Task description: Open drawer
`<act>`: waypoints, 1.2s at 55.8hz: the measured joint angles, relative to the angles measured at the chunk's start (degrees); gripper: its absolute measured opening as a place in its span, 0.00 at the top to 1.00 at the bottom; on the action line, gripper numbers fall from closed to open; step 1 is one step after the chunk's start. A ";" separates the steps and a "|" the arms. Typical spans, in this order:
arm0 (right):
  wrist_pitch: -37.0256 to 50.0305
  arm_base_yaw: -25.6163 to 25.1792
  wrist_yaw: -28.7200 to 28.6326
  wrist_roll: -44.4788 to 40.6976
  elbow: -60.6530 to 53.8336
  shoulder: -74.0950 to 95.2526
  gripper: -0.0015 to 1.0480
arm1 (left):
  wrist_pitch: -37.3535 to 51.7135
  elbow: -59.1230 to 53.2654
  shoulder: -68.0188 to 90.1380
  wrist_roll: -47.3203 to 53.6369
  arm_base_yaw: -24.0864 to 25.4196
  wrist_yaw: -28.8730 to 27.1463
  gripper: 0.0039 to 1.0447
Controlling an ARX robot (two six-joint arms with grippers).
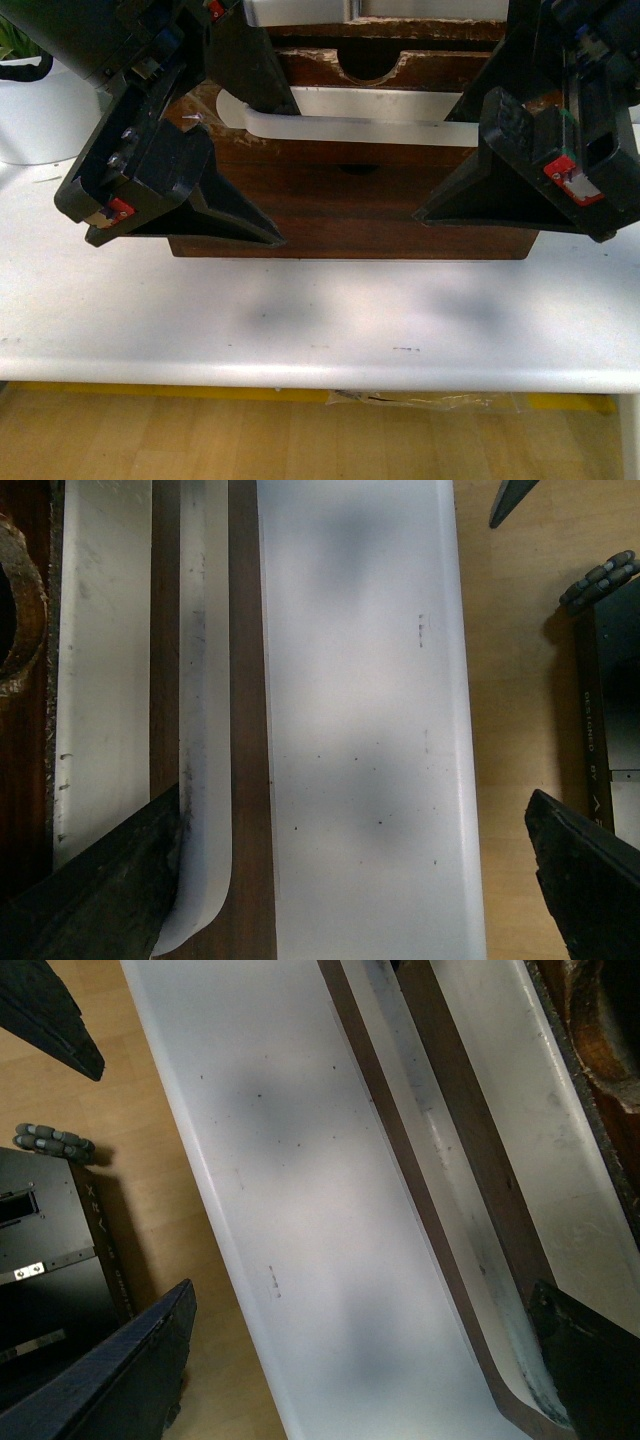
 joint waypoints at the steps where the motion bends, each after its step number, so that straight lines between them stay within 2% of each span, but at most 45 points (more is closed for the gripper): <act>1: 0.57 0.04 0.22 0.11 -0.26 0.13 0.09 | 0.11 -0.11 -0.07 -0.04 -0.04 0.00 0.06; 12: 1.68 0.39 -0.02 0.74 -0.42 1.20 0.09 | 0.39 -0.52 -0.37 -0.07 -0.31 0.00 0.06; 23: -3.30 1.44 -2.23 -1.14 -1.20 -0.35 0.09 | -5.68 -1.51 -2.71 2.95 -0.50 0.24 0.06; 44: -3.98 5.46 -1.70 -0.42 -7.21 -6.08 0.09 | -11.10 -7.15 -9.68 7.69 -0.68 1.40 0.05; 49: -1.14 5.46 -1.95 1.07 -8.41 -6.75 0.09 | -7.26 -9.05 -11.13 6.21 -0.55 2.62 0.05; 54: 3.32 5.01 -2.67 2.51 -9.73 -8.02 0.09 | -1.16 -10.49 -13.35 2.51 -0.17 6.97 0.06; 67: 11.78 1.70 -5.38 7.56 -16.33 -17.07 0.09 | 6.93 -14.71 -21.27 -7.96 1.53 15.93 0.06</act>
